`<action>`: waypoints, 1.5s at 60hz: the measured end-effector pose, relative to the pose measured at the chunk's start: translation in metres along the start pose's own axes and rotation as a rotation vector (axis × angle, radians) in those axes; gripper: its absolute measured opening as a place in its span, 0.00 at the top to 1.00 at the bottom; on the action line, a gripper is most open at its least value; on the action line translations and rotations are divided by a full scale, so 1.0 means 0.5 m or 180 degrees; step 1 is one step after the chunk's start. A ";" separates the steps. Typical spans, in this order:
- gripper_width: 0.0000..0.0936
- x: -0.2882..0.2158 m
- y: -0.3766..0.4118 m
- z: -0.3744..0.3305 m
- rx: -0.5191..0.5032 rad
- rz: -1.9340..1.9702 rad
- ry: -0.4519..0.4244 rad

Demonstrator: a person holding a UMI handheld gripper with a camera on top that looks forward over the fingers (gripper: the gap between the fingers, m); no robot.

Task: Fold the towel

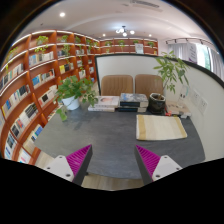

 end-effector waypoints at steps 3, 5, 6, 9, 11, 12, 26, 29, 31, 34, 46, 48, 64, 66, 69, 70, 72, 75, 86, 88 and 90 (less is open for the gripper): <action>0.10 0.019 -0.048 0.061 0.0050 0.0027 0.0030; 0.11 0.029 -0.074 0.098 0.0085 0.0026 0.0050; 0.12 0.034 -0.088 0.117 0.0105 0.0020 0.0068; 0.12 0.043 -0.128 0.175 0.0165 0.0012 0.0125; 0.12 0.047 -0.154 0.214 0.0200 -0.0004 0.0158; 0.12 0.048 -0.165 0.233 0.0213 -0.0010 0.0176; 0.13 0.008 -0.296 0.499 0.0318 -0.0047 0.0220; 0.14 0.000 -0.315 0.544 0.0329 -0.0050 0.0238; 0.15 -0.004 -0.327 0.570 0.0336 -0.0070 0.0254; 0.16 -0.007 -0.342 0.603 0.0366 -0.0131 0.0266; 0.47 -0.002 -0.349 0.639 0.0315 -0.0264 0.0236; 0.55 -0.002 -0.349 0.638 0.0314 -0.0279 0.0238; 0.89 -0.072 -0.372 0.583 -0.0068 0.0535 0.0246; 0.89 -0.097 -0.384 0.557 -0.0085 0.0657 0.0171; 0.89 -0.133 -0.425 0.523 -0.0080 0.0798 0.0040; 0.89 -0.143 -0.440 0.512 -0.0071 0.0848 -0.0003; 0.89 -0.157 -0.470 0.489 -0.0042 0.0947 -0.0070; 0.89 -0.168 -0.520 0.466 0.0044 0.1073 -0.0091; 0.85 -0.093 -0.724 0.459 0.0635 0.1093 0.0149; 0.77 -0.070 -0.752 0.465 0.0730 0.1071 0.0224; 0.68 -0.049 -0.781 0.473 0.0828 0.1012 0.0275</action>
Point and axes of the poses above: the point between the fingertips, and its own axes, seen from behind it with the camera up: y to the left, x down, z forward, the way the camera looks, the point moved 9 cm from there along -z, backward, against the way the camera looks, and after that the axes turned 2 degrees about -z, right-handed, at the moved point
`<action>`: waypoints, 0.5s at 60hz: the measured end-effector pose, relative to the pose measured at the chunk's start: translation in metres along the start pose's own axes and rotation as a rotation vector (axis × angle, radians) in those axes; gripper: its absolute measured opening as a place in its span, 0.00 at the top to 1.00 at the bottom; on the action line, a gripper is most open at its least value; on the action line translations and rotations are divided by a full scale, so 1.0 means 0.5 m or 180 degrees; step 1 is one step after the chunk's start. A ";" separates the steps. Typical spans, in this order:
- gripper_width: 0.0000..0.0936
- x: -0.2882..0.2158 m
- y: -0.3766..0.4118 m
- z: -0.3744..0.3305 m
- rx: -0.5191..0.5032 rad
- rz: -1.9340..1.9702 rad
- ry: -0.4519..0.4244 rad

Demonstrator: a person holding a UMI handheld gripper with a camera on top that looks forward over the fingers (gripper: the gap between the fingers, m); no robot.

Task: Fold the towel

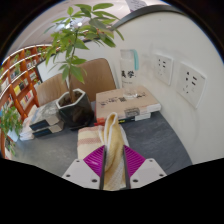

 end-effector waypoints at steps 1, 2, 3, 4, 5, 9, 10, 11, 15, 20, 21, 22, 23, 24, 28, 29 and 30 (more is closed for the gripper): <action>0.64 0.006 -0.014 0.008 0.0054 -0.0038 0.0019; 0.59 0.012 -0.027 0.013 0.0104 -0.0074 0.0035; 0.54 0.017 -0.040 0.018 0.0167 -0.0114 0.0058; 0.49 0.021 -0.052 0.021 0.0230 -0.0146 0.0082; 0.43 0.024 -0.062 0.021 0.0286 -0.0171 0.0104; 0.33 0.008 -0.082 -0.003 0.0396 -0.0191 -0.0022; 0.32 0.003 -0.082 -0.015 0.0397 -0.0192 -0.0066; 0.31 -0.005 -0.082 -0.027 0.0392 -0.0191 -0.0110; 0.27 -0.036 -0.067 -0.082 0.0330 -0.0186 -0.0278; 0.22 -0.072 -0.018 -0.174 0.0200 -0.0248 -0.0484; 0.22 -0.078 -0.004 -0.194 0.0164 -0.0269 -0.0521; 0.22 -0.082 0.011 -0.214 0.0125 -0.0291 -0.0563; 0.21 -0.087 0.028 -0.234 0.0083 -0.0307 -0.0606; 0.21 -0.089 0.046 -0.256 0.0039 -0.0316 -0.0636; 0.18 -0.088 0.122 -0.333 -0.0195 -0.0322 -0.0713; 0.17 -0.082 0.142 -0.352 -0.0256 -0.0317 -0.0728; 0.17 -0.079 0.161 -0.369 -0.0310 -0.0315 -0.0730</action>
Point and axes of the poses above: the point between the fingertips, and its own axes, seen from behind it with the camera up: y to the left, x down, z forward, the way the camera looks, the point moved 9 cm from there along -z, backward, against the way the camera looks, and after that the axes turned 2 degrees about -z, right-handed, at the moved point
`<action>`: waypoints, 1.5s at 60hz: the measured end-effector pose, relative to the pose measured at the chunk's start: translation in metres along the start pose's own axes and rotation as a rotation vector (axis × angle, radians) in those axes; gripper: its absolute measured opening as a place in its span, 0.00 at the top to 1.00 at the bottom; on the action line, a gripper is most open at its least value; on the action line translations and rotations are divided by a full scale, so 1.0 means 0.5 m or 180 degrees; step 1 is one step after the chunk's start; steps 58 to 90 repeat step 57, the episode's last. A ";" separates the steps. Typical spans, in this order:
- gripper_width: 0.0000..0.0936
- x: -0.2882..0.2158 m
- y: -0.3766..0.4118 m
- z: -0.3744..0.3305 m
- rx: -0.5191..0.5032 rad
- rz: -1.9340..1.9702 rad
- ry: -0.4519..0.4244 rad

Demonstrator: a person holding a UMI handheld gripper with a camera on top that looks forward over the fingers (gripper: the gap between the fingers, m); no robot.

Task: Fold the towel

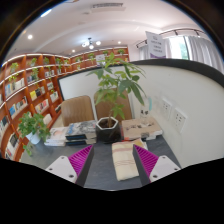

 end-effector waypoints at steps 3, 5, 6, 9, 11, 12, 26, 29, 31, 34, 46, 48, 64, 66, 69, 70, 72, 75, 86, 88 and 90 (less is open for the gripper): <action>0.16 0.002 0.062 -0.050 -0.0121 0.0006 -0.0025; 0.16 0.009 0.096 -0.079 -0.0155 -0.0012 -0.0030; 0.15 0.013 0.114 -0.093 -0.0171 -0.0029 -0.0044; 0.15 0.031 0.165 -0.135 -0.0217 -0.0105 -0.0102; 0.14 0.049 0.193 -0.156 -0.0242 -0.0166 -0.0116; 0.14 0.057 0.208 -0.169 -0.0241 -0.0192 -0.0095; 0.12 0.161 0.343 -0.287 -0.0379 -0.0466 0.0064; 0.12 0.174 0.359 -0.314 -0.0404 -0.0514 0.0072; 0.12 0.183 0.368 -0.327 -0.0423 -0.0537 0.0075; 0.12 0.195 0.379 -0.340 -0.0453 -0.0549 0.0073; 0.12 0.228 0.385 -0.372 -0.0454 -0.0583 0.0119; 0.12 0.232 0.385 -0.376 -0.0445 -0.0576 0.0121; 0.13 0.245 0.387 -0.392 -0.0458 -0.0498 0.0132; 0.13 0.245 0.387 -0.392 -0.0458 -0.0498 0.0132; 0.13 0.245 0.387 -0.392 -0.0458 -0.0498 0.0132; 0.13 0.245 0.387 -0.392 -0.0458 -0.0498 0.0132; 0.13 0.245 0.387 -0.392 -0.0458 -0.0498 0.0132; 0.13 0.245 0.387 -0.392 -0.0458 -0.0498 0.0132; 0.13 0.245 0.387 -0.392 -0.0458 -0.0498 0.0132; 0.13 0.245 0.387 -0.392 -0.0458 -0.0498 0.0132; 0.13 0.245 0.387 -0.392 -0.0458 -0.0498 0.0132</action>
Point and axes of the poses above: the point between the fingertips, and its own axes, seen from behind it with the camera up: y to the left, x down, z forward, the way the camera looks, the point moved 9 cm from there along -z, backward, against the way the camera looks, and after that the axes turned 2 degrees about -z, right-handed, at the moved point
